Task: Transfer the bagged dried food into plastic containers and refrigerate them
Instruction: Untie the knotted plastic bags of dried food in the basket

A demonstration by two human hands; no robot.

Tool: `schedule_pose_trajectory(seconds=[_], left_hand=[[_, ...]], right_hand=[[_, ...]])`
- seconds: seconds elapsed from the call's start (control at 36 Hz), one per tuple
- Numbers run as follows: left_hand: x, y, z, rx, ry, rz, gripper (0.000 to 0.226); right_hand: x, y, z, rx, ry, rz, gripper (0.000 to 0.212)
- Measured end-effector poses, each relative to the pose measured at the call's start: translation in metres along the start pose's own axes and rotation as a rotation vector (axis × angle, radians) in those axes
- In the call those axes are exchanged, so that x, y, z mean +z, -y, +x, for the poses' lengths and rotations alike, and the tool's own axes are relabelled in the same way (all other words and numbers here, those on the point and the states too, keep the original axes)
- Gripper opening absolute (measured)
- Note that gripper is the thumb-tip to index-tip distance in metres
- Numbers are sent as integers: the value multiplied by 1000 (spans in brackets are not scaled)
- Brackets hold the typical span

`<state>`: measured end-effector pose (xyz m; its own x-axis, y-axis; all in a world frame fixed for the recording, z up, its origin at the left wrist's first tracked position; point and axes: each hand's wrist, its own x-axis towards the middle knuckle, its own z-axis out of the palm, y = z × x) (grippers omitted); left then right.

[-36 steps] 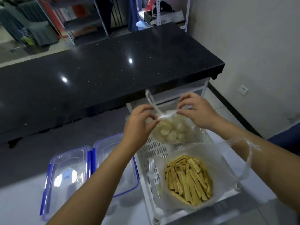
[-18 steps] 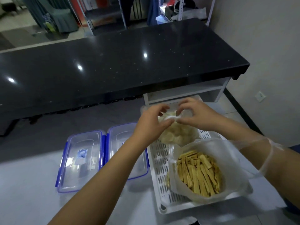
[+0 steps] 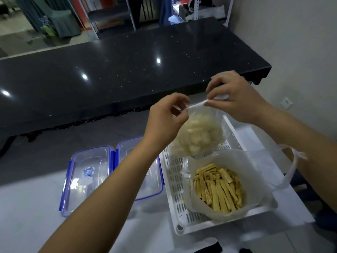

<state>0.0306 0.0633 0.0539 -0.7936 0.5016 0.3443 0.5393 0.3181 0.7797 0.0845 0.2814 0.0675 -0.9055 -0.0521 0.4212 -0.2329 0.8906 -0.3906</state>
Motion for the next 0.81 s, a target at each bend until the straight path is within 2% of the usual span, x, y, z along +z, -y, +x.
schedule_pose_trajectory(seconds=[0.08, 0.17, 0.25, 0.28, 0.39, 0.44, 0.5, 0.53, 0.61, 0.69, 0.75, 0.81], left_hand=[[3, 13, -7, -112, 17, 10, 27], [10, 28, -22, -280, 55, -12, 25], [13, 35, -31, -307, 23, -1, 21], [12, 36, -32, -289, 13, 20, 20], [12, 22, -26, -224, 23, 110, 3], [14, 13, -21, -183, 36, 132, 7], [14, 8, -16, -132, 25, 163, 12], [12, 7, -14, -106, 7, 180, 13], [2, 6, -10, -43, -99, 206, 14], [-18, 12, -12, -66, -228, 162, 20], [-33, 15, -15, -158, -229, 44, 25], [-44, 16, -20, -242, -161, -93, 28]], right_hand=[[7, -12, -10, 92, 37, 42, 28], [24, -19, -31, 213, 65, 93, 15], [29, -19, -45, 315, 72, 186, 3], [29, -20, -47, 338, 88, 224, 8], [32, -13, -43, 340, 300, 281, 56], [38, -7, -36, 307, 363, 272, 44], [41, -1, -29, 291, 336, 244, 19], [40, 2, -26, 290, 309, 258, 15], [26, 6, -22, 311, 231, 387, 19], [7, 1, -30, 340, 195, 458, 27], [0, -5, -40, 379, 161, 498, 25], [-3, -8, -49, 428, 73, 514, 23]])
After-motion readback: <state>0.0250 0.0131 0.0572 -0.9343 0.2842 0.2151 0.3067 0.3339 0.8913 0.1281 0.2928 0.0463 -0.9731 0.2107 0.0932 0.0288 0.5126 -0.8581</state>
